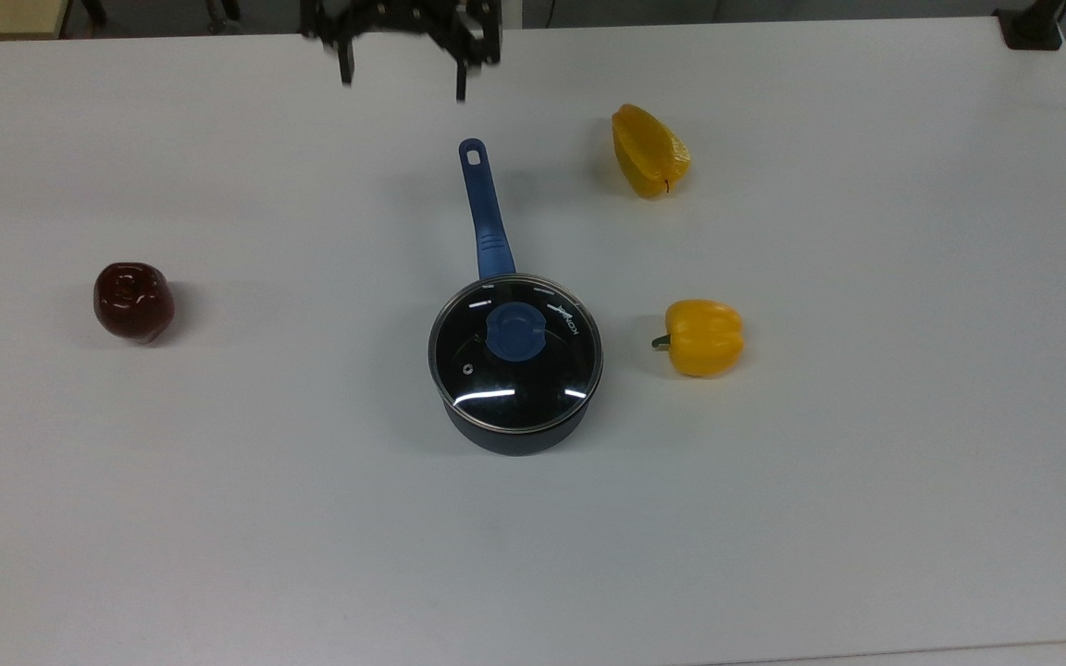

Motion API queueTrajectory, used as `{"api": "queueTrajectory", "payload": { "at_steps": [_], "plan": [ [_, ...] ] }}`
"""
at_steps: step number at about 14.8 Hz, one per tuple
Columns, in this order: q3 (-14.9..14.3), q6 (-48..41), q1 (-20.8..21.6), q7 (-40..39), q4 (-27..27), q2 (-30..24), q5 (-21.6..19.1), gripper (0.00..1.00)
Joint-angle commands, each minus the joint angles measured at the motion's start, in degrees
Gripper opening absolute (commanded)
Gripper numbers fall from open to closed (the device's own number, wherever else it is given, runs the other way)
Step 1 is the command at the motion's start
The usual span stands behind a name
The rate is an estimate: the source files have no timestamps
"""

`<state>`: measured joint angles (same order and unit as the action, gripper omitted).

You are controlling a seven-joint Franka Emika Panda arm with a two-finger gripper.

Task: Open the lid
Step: 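Move the gripper down over the saucepan's blue lid knob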

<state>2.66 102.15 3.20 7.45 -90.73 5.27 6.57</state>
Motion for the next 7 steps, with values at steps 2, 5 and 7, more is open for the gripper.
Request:
{"api": "queueTrajectory", "payload": {
  "at_steps": [2, 5, 7],
  "plan": [
    [0.7, 10.9, 2.3, 0.9, 1.0, 5.9, -0.3, 1.00],
    [0.8, 18.9, 3.9, 0.9, 0.9, 11.1, -0.3, 1.00],
    [0.8, 27.1, 4.6, 0.9, 0.8, 15.4, -0.3, 1.00]
  ]
}}
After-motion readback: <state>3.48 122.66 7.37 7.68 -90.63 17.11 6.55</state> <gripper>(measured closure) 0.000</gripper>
